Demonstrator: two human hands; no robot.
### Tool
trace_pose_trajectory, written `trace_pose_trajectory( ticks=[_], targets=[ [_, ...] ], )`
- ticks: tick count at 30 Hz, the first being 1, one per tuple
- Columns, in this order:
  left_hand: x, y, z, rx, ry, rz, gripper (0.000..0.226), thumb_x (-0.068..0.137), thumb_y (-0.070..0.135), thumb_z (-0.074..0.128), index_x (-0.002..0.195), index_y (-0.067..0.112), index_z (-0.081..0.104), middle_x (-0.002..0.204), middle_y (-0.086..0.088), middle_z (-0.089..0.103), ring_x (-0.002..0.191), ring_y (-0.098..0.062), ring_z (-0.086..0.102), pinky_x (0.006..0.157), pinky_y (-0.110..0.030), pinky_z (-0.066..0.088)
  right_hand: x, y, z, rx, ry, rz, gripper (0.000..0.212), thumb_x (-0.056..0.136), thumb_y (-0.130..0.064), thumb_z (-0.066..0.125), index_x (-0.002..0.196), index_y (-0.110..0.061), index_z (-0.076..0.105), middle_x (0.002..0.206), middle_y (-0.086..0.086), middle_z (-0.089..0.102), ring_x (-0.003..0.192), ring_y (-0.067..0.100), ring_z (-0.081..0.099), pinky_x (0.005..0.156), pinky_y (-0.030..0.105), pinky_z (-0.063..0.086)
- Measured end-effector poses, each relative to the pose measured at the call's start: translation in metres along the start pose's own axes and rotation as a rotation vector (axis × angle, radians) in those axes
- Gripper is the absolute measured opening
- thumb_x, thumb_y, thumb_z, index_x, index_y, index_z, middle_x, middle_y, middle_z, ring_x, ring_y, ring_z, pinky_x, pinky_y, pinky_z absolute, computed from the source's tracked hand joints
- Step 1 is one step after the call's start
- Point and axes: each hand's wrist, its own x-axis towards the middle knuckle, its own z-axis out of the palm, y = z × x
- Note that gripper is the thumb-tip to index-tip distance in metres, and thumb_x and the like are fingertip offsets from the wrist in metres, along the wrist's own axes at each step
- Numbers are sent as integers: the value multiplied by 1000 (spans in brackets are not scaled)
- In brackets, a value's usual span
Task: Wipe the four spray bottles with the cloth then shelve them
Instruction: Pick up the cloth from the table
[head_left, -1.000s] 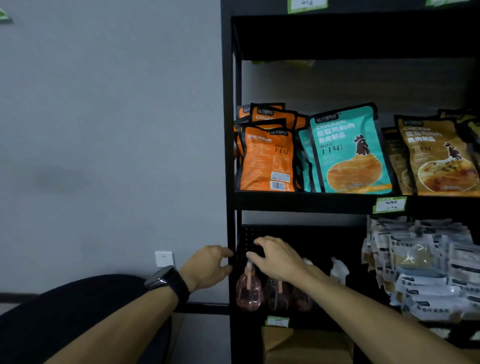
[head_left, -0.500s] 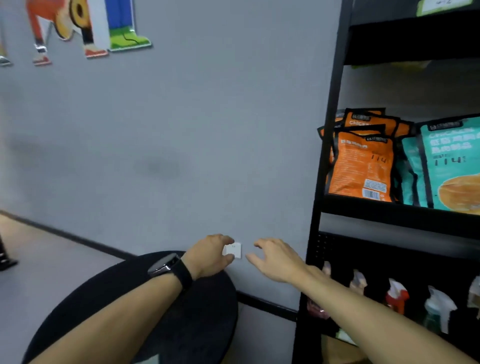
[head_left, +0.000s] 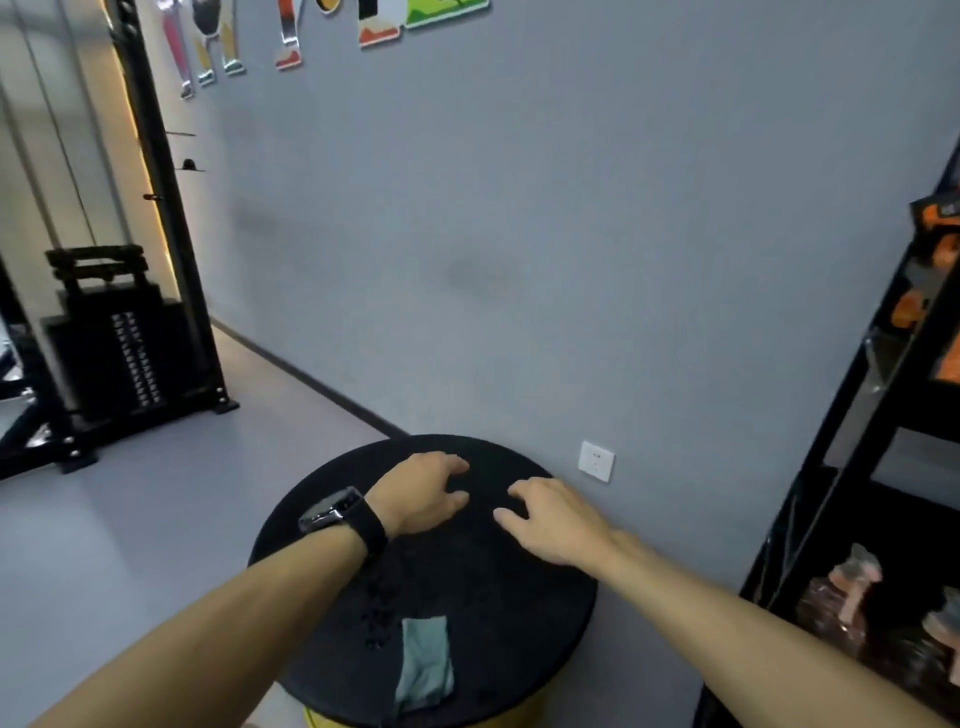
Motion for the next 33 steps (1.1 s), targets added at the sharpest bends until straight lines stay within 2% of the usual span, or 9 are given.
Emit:
trace_pose_trajectory(
  ticks=[9, 22, 29, 33],
  targets=[
    [-1, -70, 46, -55, -80, -128, 49, 98, 31, 59, 144, 16, 50, 146, -1, 54, 133, -17, 51, 111, -28, 39, 35, -19, 83, 57, -171, -24, 49, 96, -42, 49, 137, -16, 51, 137, 4, 56, 124, 24, 54, 101, 39, 46],
    [15, -140, 168, -155, -344, -270, 45, 98, 30, 56, 141, 16, 52, 140, -3, 59, 126, -19, 56, 104, -29, 44, 63, 15, 199, 99, -442, 103, 48, 96, -36, 53, 139, -14, 49, 137, 5, 56, 123, 23, 54, 99, 35, 47],
    [25, -163, 215, -150, -433, -320, 34, 98, 30, 53, 128, 16, 61, 129, -5, 64, 116, -23, 60, 96, -35, 49, 78, 26, 244, 131, -487, 102, 45, 97, -31, 55, 138, -14, 49, 136, 5, 54, 123, 23, 52, 99, 35, 45],
    [31, -172, 230, -140, -455, -327, 40, 96, 34, 55, 133, 18, 59, 131, -5, 62, 117, -22, 58, 96, -34, 48, 87, 25, 263, 148, -461, 61, 42, 98, -26, 53, 138, -13, 48, 133, 4, 52, 124, 21, 49, 100, 33, 42]
  ],
)
